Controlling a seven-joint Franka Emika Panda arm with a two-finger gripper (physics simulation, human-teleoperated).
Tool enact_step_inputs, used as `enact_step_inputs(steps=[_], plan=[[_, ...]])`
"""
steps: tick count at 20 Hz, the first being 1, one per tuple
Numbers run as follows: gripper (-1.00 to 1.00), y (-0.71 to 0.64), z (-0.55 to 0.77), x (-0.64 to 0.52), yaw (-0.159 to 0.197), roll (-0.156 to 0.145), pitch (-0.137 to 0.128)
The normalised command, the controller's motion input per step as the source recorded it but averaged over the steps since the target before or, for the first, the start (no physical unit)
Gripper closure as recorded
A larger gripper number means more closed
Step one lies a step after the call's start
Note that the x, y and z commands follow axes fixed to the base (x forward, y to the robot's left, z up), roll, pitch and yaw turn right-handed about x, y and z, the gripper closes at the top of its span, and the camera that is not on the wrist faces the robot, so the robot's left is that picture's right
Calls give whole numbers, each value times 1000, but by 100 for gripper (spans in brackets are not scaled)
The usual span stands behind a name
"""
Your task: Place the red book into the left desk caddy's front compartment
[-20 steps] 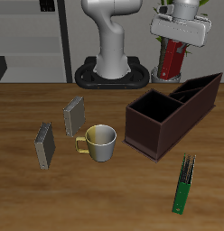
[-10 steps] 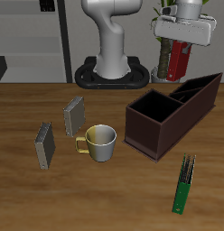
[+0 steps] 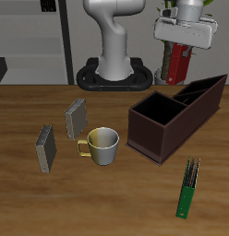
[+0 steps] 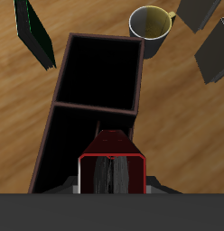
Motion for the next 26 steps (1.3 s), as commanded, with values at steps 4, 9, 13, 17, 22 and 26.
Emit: enact_step_inputs(steps=[4,9,13,17,22,26], plan=[[100,-163,-10,73,14,-14,-34],[100,-101,-145,108,-49,-16,30],[100,9,-221,92,-38,11,49],[100,11,-151,86,-33,12,28],[100,104,-96,-1,-4,26,4],[100,-5,-45,28,-2,2,-1]])
